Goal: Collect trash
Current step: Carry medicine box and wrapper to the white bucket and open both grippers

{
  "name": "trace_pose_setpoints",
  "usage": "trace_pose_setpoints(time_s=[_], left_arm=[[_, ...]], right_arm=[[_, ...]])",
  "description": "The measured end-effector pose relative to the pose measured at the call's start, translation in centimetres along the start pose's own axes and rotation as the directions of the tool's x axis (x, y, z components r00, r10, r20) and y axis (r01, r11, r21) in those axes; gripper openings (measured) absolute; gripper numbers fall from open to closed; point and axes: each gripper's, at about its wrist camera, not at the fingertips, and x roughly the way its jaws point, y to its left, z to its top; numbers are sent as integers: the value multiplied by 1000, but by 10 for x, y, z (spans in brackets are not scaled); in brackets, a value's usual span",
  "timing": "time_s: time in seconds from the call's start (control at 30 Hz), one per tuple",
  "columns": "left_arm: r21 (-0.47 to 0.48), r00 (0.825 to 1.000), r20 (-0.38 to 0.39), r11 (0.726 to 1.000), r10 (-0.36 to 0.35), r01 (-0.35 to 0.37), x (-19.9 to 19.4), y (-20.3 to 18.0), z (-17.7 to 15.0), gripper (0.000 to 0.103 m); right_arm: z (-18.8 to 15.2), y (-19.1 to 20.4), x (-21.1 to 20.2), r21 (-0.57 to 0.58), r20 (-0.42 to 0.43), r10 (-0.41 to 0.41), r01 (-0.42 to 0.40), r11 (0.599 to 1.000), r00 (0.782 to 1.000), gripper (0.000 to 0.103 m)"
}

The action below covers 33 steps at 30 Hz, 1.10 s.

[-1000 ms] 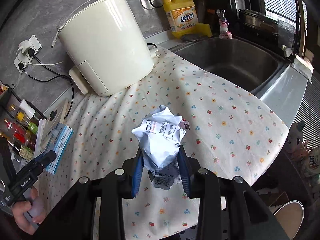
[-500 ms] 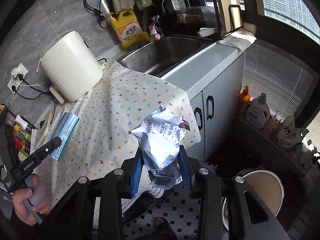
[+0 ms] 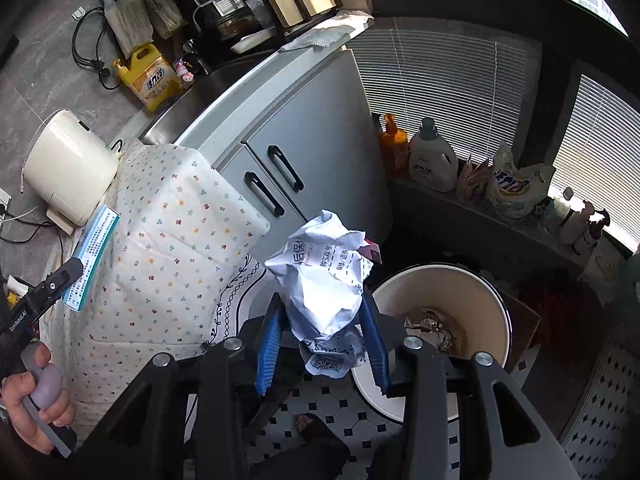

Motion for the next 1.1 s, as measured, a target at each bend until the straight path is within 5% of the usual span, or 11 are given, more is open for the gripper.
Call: trace_pose_setpoints(time_s=[0.27,0.93,1.1], left_arm=[[52,997,-51,997,-54,57,34,-76,-14,68],[102,953,-232,969,-197,225,110,-202,-62,69],[94,955,-231,973,-186,212,109,-205,-64,83]], right_arm=[[-11,-66,-8,35,-20,-53,53,998,998,73],[-21,-178,-54,112,8,-105,104,988,994,75],[-20,-179,-50,102,-1,-87,86,991,996,75]])
